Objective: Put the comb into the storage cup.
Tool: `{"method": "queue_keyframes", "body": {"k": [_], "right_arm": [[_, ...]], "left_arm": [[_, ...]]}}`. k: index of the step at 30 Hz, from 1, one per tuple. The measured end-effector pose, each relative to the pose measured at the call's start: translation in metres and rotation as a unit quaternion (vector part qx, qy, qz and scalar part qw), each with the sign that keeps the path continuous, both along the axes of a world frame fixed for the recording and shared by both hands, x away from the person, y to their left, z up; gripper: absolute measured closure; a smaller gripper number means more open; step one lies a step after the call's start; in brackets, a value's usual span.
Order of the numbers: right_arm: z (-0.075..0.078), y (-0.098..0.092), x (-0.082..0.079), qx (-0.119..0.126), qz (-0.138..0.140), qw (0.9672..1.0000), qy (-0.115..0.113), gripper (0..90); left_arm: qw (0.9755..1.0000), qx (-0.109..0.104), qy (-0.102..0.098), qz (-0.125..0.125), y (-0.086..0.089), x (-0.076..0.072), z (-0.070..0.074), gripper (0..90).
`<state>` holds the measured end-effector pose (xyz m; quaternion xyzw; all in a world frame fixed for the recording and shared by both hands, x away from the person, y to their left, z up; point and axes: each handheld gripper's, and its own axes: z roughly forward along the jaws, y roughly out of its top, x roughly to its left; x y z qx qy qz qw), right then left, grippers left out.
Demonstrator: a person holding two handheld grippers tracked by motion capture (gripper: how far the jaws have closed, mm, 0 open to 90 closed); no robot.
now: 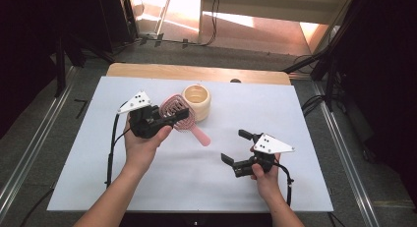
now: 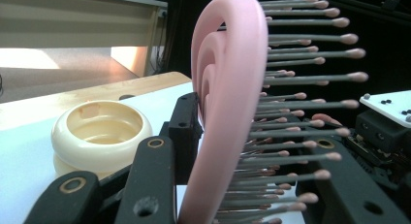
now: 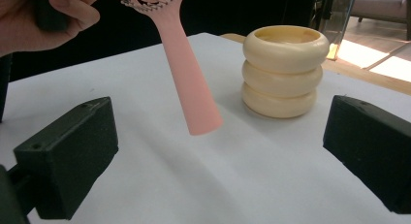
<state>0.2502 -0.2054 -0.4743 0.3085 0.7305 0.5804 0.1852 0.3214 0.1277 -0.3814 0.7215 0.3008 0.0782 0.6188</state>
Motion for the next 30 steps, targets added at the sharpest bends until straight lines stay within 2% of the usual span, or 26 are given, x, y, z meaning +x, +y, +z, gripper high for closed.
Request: {"method": "queue_keyframes", "body": {"k": [13, 30], "right_arm": [[-0.006, -0.035, -0.010, 0.004, -0.032, 0.9995, -0.006, 0.0], [-0.012, -0.062, -0.024, -0.010, -0.049, 0.9987, -0.008, 0.0]], "left_arm": [[1.0000, 0.004, -0.007, 0.005, 0.003, 0.005, 0.006, 63.4], [0.9997, 0.006, -0.015, 0.016, 0.004, 0.014, 0.016, 63.5]]}}
